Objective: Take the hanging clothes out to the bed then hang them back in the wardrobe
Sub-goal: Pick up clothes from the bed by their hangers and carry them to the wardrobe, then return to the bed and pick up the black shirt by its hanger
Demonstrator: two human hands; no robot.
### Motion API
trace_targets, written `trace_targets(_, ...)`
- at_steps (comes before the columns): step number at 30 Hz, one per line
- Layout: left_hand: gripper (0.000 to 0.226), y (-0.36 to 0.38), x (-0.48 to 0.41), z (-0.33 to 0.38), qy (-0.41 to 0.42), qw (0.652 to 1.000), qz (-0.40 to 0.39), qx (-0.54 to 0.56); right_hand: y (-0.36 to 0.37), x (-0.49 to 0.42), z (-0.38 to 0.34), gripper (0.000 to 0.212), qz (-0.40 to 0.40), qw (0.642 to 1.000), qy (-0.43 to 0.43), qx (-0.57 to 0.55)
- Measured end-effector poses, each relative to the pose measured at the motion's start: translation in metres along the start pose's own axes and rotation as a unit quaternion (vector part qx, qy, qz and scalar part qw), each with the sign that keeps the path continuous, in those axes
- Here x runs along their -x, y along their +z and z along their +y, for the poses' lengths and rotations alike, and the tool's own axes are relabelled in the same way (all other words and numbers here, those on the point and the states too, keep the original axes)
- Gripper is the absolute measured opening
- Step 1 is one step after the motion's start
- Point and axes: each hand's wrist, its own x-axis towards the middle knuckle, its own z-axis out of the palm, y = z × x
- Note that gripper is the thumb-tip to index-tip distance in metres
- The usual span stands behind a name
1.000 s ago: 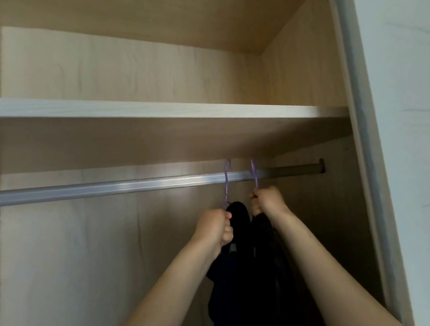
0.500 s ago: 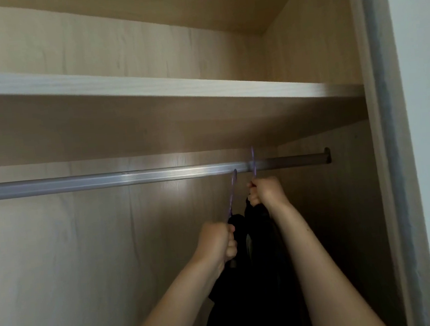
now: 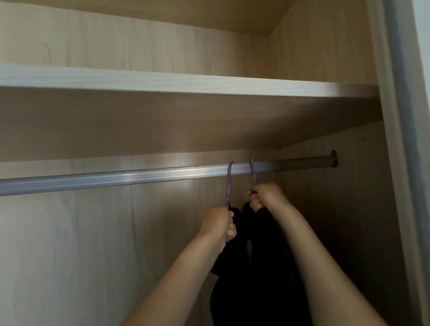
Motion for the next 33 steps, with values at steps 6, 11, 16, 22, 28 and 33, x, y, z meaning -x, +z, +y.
trace_targets(6, 0.034, -0.002, -0.007, -0.006, 0.010, 0.999, 0.009, -0.031, -0.001, -0.002, 0.008, 0.036, 0.004, 0.998, 0.022, 0.057)
trace_targets(11, 0.031, 0.005, -0.006, -0.008, 0.007, 0.998, 0.009, -0.059, -0.013, -0.002, 0.008, 0.033, 0.032, 0.995, 0.023, 0.094)
trace_targets(16, 0.034, 0.004, -0.005, -0.011, -0.004, 0.999, -0.008, -0.053, -0.017, -0.003, 0.012, 0.034, 0.040, 0.993, 0.016, 0.108)
trace_targets(22, 0.032, -0.001, 0.003, -0.006, 0.008, 0.993, -0.043, -0.110, -0.015, 0.019, 0.006, 0.025, 0.070, 0.979, -0.002, 0.194)
trace_targets(28, 0.019, -0.037, 0.033, -0.004, 0.275, 0.855, 0.010, -0.440, -0.014, 0.110, 0.001, 0.031, 0.167, 0.946, -0.164, 0.224)
trace_targets(33, 0.026, -0.096, 0.124, -0.041, 0.519, 0.754, -0.023, -0.402, -0.001, 0.247, 0.049, 0.019, 0.193, 0.907, -0.310, 0.209)
